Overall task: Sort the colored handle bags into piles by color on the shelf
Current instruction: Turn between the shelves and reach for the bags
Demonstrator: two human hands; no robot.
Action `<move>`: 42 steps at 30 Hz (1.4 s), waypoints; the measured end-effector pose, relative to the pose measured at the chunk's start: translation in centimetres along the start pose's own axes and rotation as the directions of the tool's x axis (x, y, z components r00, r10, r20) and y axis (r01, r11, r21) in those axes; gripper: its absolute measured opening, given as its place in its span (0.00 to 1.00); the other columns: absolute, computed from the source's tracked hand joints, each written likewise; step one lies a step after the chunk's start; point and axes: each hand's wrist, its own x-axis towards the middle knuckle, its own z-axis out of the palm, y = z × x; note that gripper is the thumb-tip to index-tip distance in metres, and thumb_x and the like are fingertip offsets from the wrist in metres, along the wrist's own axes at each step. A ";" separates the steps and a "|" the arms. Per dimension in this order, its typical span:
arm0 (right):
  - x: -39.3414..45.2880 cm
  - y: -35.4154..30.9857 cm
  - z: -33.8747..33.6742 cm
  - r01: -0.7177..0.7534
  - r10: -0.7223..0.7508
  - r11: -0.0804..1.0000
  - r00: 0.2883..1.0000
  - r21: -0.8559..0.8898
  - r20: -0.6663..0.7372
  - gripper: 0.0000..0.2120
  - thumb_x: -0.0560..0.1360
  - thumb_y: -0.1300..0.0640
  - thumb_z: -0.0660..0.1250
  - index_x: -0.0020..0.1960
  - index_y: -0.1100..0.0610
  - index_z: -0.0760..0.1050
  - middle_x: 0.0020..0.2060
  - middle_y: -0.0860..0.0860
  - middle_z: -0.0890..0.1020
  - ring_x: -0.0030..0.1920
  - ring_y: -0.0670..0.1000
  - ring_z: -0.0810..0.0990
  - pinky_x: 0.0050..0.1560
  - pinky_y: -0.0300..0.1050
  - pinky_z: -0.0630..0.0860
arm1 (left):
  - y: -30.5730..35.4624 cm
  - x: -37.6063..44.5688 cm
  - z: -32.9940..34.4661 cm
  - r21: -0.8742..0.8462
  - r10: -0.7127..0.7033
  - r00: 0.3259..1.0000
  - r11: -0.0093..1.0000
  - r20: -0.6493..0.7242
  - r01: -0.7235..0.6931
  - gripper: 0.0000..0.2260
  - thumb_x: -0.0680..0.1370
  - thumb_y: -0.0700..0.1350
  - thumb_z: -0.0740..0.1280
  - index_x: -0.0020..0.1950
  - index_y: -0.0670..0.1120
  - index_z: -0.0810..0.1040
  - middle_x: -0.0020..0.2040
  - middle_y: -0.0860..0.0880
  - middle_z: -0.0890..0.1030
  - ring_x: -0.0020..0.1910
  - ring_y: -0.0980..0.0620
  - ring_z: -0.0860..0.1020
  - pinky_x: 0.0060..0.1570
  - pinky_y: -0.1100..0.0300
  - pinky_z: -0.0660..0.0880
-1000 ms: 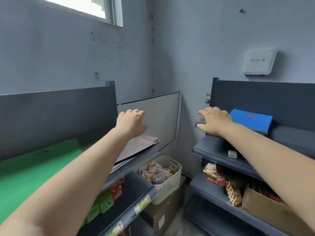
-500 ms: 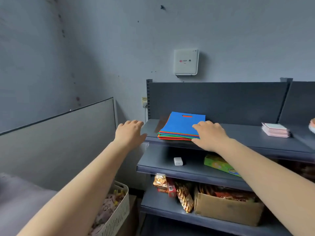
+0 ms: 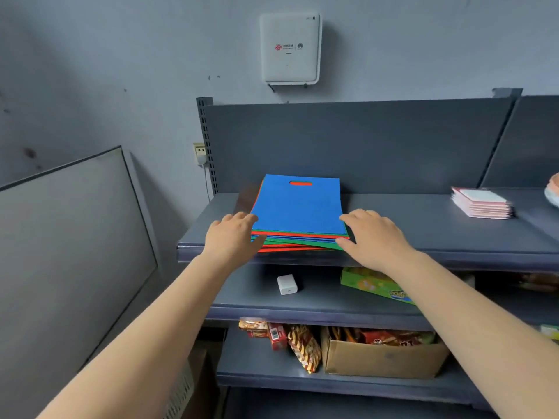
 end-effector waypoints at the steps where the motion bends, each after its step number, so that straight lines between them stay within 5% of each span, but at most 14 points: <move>1: 0.9 0.5 0.6 -0.001 0.001 1.000 1.000 0.020 0.007 0.25 0.79 0.44 0.58 0.73 0.54 0.62 0.68 0.51 0.70 0.67 0.53 0.68 0.64 0.51 0.67 | 0.2 0.9 0.9 -0.003 0.001 1.000 1.000 0.007 -0.001 0.21 0.80 0.57 0.59 0.71 0.50 0.67 0.68 0.51 0.72 0.65 0.47 0.71 0.61 0.52 0.67; 9: 7.5 3.2 7.0 -0.008 -0.031 0.952 0.992 0.305 0.124 0.26 0.80 0.44 0.57 0.74 0.54 0.62 0.71 0.50 0.66 0.70 0.51 0.65 0.67 0.49 0.65 | 0.8 6.4 7.0 -0.056 -0.084 0.995 0.995 0.057 0.087 0.20 0.80 0.56 0.58 0.68 0.48 0.70 0.66 0.50 0.74 0.63 0.46 0.72 0.59 0.55 0.67; 17: 10.5 4.9 11.2 -0.255 0.241 0.832 0.966 0.493 0.093 0.24 0.79 0.47 0.61 0.69 0.60 0.68 0.66 0.53 0.70 0.65 0.54 0.70 0.62 0.49 0.68 | 1.3 8.1 10.1 -0.219 -0.146 0.988 0.964 0.048 0.153 0.17 0.80 0.52 0.60 0.64 0.45 0.76 0.62 0.49 0.78 0.61 0.46 0.73 0.60 0.57 0.63; 20: 11.3 5.9 11.5 -0.330 0.323 0.774 0.940 0.540 0.111 0.24 0.77 0.49 0.65 0.67 0.61 0.70 0.61 0.56 0.73 0.60 0.56 0.73 0.56 0.47 0.69 | 1.8 8.2 10.3 -0.275 -0.126 0.991 0.952 0.043 0.133 0.16 0.80 0.50 0.62 0.64 0.44 0.77 0.62 0.47 0.79 0.62 0.46 0.74 0.61 0.58 0.64; 24: 12.4 7.2 11.4 -0.402 0.377 0.666 0.908 0.628 0.181 0.15 0.74 0.53 0.70 0.55 0.62 0.74 0.42 0.54 0.78 0.44 0.55 0.75 0.34 0.44 0.64 | 2.6 8.4 10.4 -0.316 -0.077 0.996 0.945 0.051 0.090 0.16 0.80 0.49 0.62 0.65 0.45 0.77 0.65 0.49 0.77 0.66 0.48 0.72 0.66 0.56 0.64; 26: 12.7 7.5 11.3 -0.415 0.401 0.600 0.896 0.684 0.192 0.15 0.73 0.57 0.71 0.57 0.62 0.75 0.41 0.53 0.80 0.43 0.55 0.77 0.34 0.41 0.67 | 2.8 8.5 10.4 -0.335 -0.062 0.997 0.939 0.045 0.073 0.16 0.80 0.49 0.62 0.65 0.46 0.77 0.66 0.50 0.76 0.66 0.49 0.72 0.66 0.58 0.64; 28: 12.8 7.6 11.1 -0.407 0.422 0.582 0.891 0.704 0.166 0.23 0.73 0.59 0.71 0.65 0.63 0.71 0.39 0.53 0.79 0.50 0.56 0.78 0.45 0.43 0.71 | 2.8 8.6 10.3 -0.364 -0.065 0.997 0.929 0.039 0.075 0.15 0.79 0.49 0.63 0.64 0.46 0.78 0.64 0.50 0.78 0.65 0.50 0.73 0.64 0.59 0.66; 30: 12.8 8.1 11.0 -0.384 0.445 0.604 0.889 0.698 0.104 0.23 0.74 0.60 0.70 0.66 0.65 0.70 0.38 0.54 0.79 0.53 0.58 0.77 0.52 0.48 0.70 | 2.6 8.9 10.2 -0.393 -0.129 0.991 0.909 0.045 0.136 0.15 0.79 0.50 0.63 0.63 0.46 0.78 0.61 0.49 0.79 0.63 0.49 0.74 0.60 0.59 0.68; 34: 12.0 9.8 10.8 -0.350 0.475 0.588 0.879 0.730 0.039 0.06 0.74 0.64 0.68 0.51 0.62 0.78 0.36 0.60 0.81 0.41 0.62 0.77 0.39 0.46 0.69 | 0.7 10.0 10.3 -0.259 -0.308 0.948 0.912 0.079 0.318 0.19 0.77 0.55 0.65 0.64 0.46 0.76 0.60 0.47 0.79 0.61 0.45 0.73 0.56 0.55 0.69; 37: 11.3 11.0 11.0 -0.357 0.520 0.557 0.854 0.750 0.020 0.02 0.74 0.64 0.66 0.46 0.60 0.77 0.39 0.56 0.79 0.42 0.60 0.77 0.38 0.45 0.69 | -1.3 10.8 10.3 -0.243 -0.443 0.887 0.852 0.133 0.463 0.22 0.75 0.56 0.68 0.62 0.44 0.77 0.59 0.44 0.79 0.60 0.42 0.74 0.54 0.53 0.69; 42: 10.3 11.7 11.2 -0.319 0.578 0.489 0.816 0.812 -0.028 0.09 0.76 0.66 0.61 0.49 0.53 0.74 0.45 0.53 0.79 0.43 0.57 0.77 0.37 0.43 0.68 | -3.4 11.0 9.5 -0.300 -0.541 0.834 0.782 0.107 0.546 0.18 0.73 0.49 0.73 0.59 0.42 0.79 0.56 0.41 0.80 0.57 0.40 0.75 0.53 0.52 0.71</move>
